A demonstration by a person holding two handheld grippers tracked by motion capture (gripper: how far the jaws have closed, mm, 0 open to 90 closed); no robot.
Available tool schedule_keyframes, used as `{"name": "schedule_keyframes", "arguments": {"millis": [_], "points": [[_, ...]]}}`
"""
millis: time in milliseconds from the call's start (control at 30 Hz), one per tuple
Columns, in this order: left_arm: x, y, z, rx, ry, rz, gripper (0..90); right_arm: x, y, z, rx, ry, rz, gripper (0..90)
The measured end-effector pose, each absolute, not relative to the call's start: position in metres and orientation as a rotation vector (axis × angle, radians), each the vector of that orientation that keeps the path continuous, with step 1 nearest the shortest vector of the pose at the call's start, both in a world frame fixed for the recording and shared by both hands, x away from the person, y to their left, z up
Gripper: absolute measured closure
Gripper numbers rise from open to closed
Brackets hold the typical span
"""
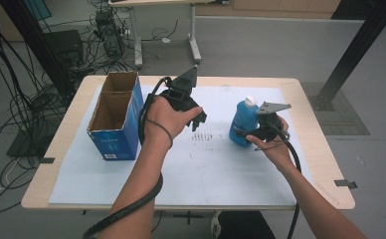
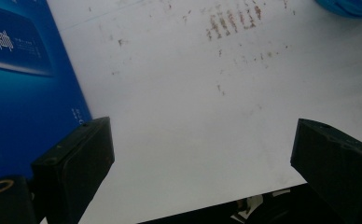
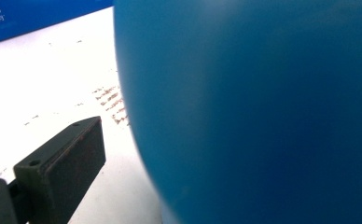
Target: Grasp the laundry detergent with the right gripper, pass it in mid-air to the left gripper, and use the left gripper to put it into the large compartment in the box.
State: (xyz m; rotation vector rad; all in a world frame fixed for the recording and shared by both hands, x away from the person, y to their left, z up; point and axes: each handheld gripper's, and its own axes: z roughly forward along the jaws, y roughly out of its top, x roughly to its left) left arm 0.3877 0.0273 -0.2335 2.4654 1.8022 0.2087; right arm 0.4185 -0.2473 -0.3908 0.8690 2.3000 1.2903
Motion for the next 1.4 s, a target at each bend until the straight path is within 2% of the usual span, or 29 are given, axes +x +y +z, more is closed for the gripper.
{"name": "schedule_keyframes", "arguments": {"millis": [1400], "points": [[0.3871,0.0244,-0.2302,2.466,1.791,0.218,6.6,0.4179,-0.2477,-0.3904,0.871,2.293,1.286,1.4]]}}
